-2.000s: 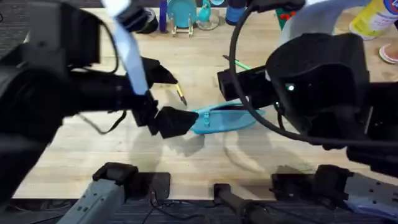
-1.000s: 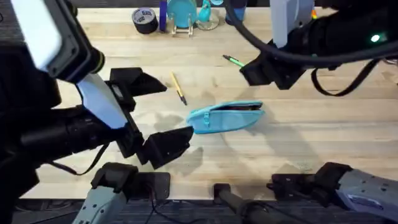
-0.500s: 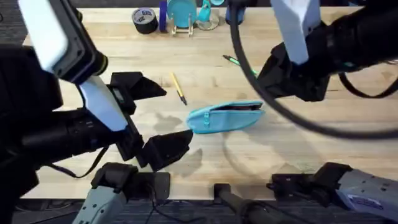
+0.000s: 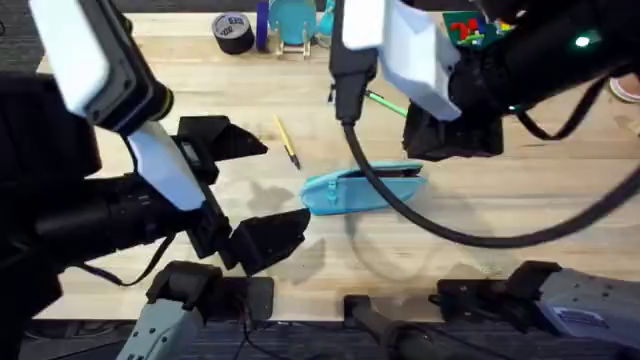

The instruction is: Unzip the bag, pick up the pens from the table one at a time and place them inside, then zip the bag closed.

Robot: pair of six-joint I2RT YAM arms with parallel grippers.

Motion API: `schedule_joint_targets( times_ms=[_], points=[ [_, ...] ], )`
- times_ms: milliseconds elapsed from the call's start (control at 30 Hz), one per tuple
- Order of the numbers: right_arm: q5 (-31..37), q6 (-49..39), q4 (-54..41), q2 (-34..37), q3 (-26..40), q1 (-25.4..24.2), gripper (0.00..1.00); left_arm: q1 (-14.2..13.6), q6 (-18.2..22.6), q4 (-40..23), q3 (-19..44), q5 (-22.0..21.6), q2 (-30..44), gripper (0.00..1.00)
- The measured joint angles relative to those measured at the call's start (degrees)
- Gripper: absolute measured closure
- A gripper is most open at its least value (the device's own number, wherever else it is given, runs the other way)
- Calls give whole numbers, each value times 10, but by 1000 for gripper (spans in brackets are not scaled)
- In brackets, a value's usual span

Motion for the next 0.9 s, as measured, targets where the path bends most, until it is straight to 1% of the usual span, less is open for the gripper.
schedule_joint_targets(
  times_ms=[233,567,900],
  points=[
    [-2,-12,0,22,0,0,969,0,0,0,0,0,0,6],
    [-40,-14,5,31,-3,0,969,0,0,0,0,0,0,6],
    [-47,-14,60,32,-90,0,969,0,0,0,0,0,0,6]
  ],
)
